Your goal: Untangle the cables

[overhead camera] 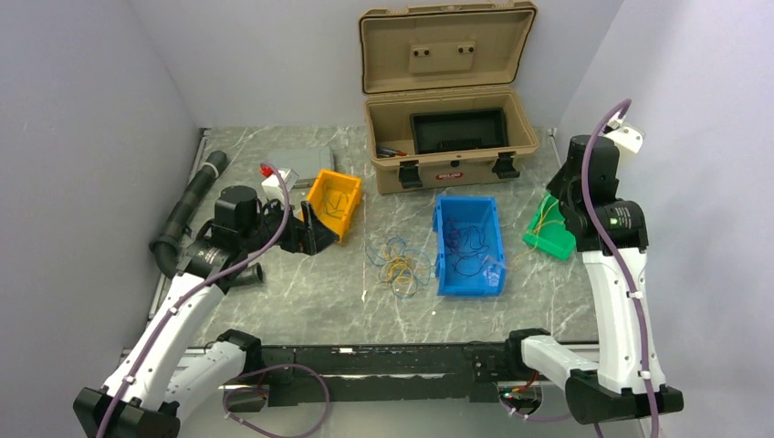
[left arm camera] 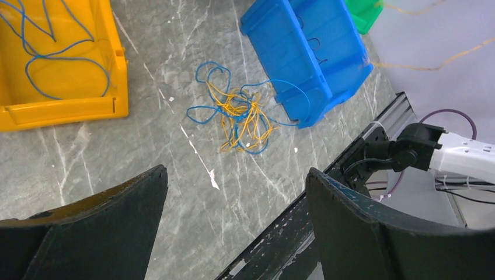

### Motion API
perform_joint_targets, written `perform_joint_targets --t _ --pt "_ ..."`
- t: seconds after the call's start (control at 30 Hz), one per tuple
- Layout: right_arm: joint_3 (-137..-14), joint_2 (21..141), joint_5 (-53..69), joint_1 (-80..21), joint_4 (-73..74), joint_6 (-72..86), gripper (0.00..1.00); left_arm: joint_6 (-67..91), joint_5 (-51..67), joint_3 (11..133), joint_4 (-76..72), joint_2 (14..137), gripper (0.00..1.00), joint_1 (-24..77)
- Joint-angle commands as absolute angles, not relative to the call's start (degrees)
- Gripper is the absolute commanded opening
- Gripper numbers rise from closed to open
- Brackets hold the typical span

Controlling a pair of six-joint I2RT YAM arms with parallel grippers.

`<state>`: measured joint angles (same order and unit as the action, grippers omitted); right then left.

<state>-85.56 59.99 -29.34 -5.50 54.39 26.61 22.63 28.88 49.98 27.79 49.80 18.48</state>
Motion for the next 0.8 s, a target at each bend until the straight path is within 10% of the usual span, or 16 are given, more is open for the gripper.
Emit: perform_joint_targets --t 0.0,0.77 --pt "-83.1 60.0 -28.1 -0.7 53.8 27.1 0.0 20.7 32.4 51.4 27.3 47.7 0.9 18.6" --pt "-84.1 74.2 2.8 37.7 47.6 30.8 0.0 19.6 35.6 54.0 27.2 50.6 0.9 18.7"
